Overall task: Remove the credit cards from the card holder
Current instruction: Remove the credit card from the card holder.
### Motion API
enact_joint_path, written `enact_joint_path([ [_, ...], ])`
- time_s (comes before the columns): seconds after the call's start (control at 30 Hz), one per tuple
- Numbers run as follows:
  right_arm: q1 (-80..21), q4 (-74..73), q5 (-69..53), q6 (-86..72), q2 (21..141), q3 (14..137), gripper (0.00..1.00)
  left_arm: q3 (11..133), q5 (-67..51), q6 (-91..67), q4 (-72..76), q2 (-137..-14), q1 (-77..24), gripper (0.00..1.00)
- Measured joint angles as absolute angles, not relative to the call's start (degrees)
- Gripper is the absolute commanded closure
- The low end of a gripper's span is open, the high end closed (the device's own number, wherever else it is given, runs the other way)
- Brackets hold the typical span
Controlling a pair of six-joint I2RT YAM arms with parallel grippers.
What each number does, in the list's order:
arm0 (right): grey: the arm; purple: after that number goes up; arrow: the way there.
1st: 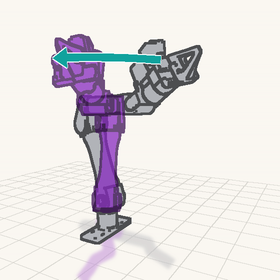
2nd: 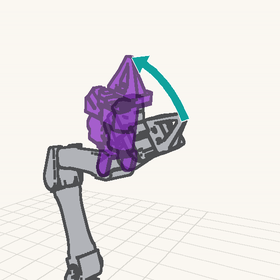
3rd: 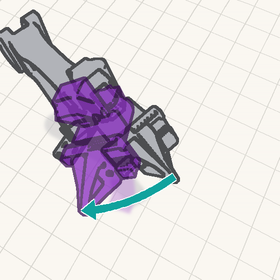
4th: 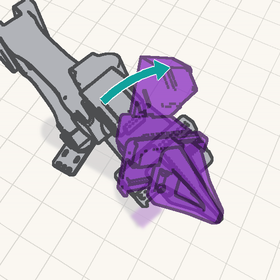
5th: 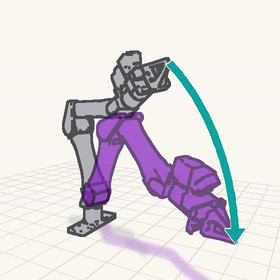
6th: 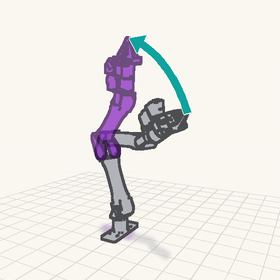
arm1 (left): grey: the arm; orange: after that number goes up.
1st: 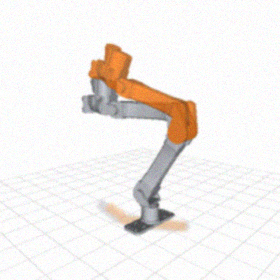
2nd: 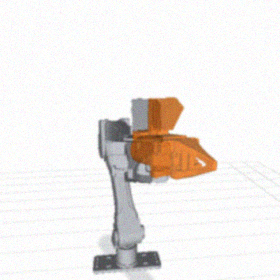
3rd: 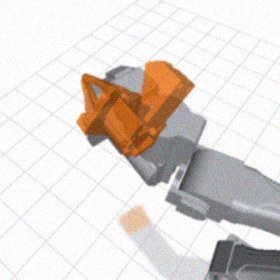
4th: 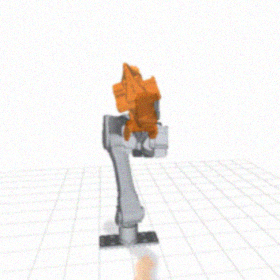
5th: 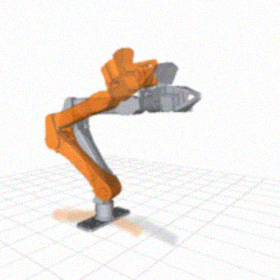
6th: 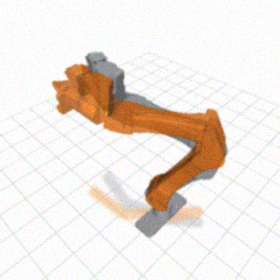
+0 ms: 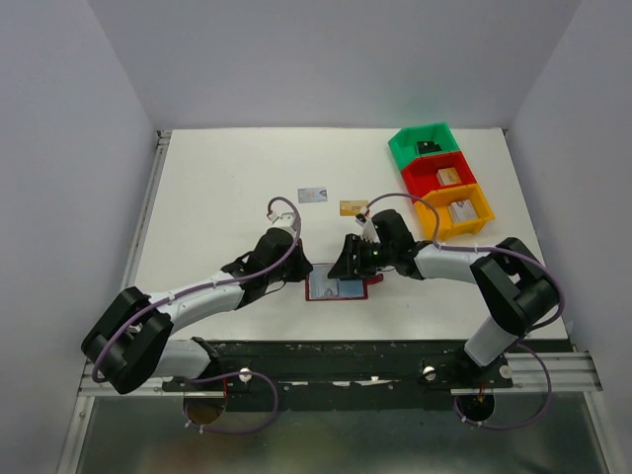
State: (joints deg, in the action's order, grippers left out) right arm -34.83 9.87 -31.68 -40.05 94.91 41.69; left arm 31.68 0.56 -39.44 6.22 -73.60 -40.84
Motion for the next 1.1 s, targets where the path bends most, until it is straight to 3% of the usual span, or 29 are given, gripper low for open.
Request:
enact_joint_path([
  [1.1, -35.16, 16.49, -37.36, -42.44, 99.18, 41.98, 0.45, 31.7, -1.08, -39.09, 7.14, -81.91, -40.75, 1.0],
])
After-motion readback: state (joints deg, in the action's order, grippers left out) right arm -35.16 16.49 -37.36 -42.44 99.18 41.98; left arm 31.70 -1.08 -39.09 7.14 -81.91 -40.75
